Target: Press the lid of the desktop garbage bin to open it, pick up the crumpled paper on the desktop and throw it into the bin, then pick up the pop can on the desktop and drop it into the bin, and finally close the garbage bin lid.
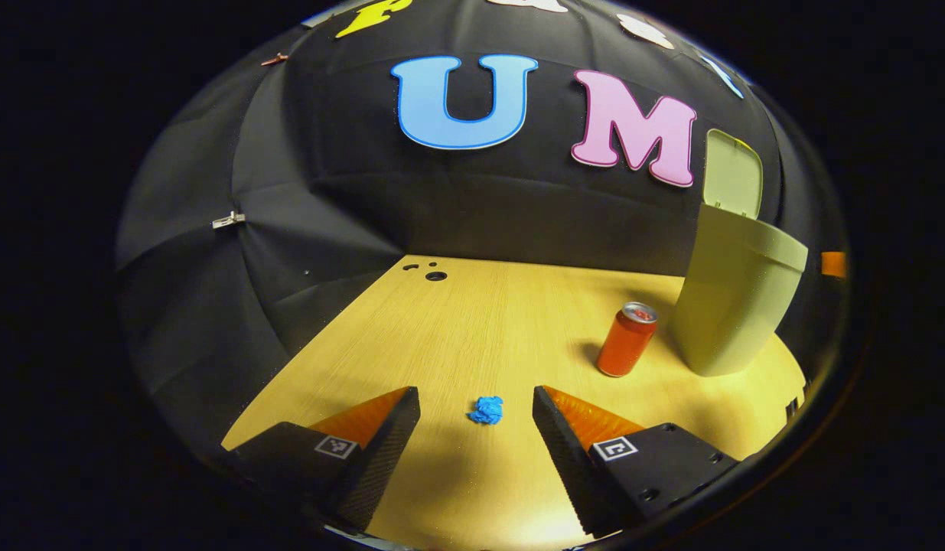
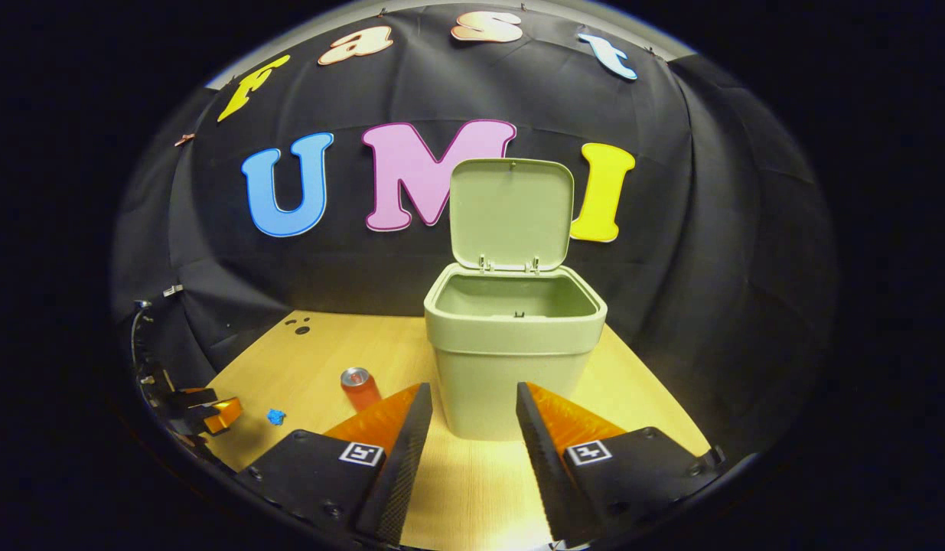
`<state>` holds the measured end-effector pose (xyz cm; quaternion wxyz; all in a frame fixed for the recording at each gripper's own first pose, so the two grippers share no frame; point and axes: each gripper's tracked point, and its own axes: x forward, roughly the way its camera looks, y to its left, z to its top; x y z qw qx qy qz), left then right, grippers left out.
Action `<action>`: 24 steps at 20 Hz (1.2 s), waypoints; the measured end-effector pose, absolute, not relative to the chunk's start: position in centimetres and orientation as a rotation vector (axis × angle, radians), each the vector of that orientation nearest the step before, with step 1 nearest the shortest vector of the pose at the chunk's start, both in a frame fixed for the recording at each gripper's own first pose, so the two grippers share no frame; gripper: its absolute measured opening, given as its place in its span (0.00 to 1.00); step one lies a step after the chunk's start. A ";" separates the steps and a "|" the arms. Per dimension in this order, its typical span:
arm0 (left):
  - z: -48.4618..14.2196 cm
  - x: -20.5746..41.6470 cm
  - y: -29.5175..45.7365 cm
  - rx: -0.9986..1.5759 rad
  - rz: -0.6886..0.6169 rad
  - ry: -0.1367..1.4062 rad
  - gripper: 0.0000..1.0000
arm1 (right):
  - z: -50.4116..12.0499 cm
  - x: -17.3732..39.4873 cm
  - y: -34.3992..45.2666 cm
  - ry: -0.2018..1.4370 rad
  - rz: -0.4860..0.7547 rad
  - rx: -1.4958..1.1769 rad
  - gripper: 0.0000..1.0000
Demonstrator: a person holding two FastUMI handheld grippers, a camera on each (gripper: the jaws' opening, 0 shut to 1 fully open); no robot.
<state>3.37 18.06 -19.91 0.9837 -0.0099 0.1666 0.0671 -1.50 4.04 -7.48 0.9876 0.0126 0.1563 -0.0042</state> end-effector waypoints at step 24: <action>-31.0 10.5 16.1 0.008 0.093 0.565 0.85 | -11.0 -4.7 1.3 0.472 -0.097 0.004 0.98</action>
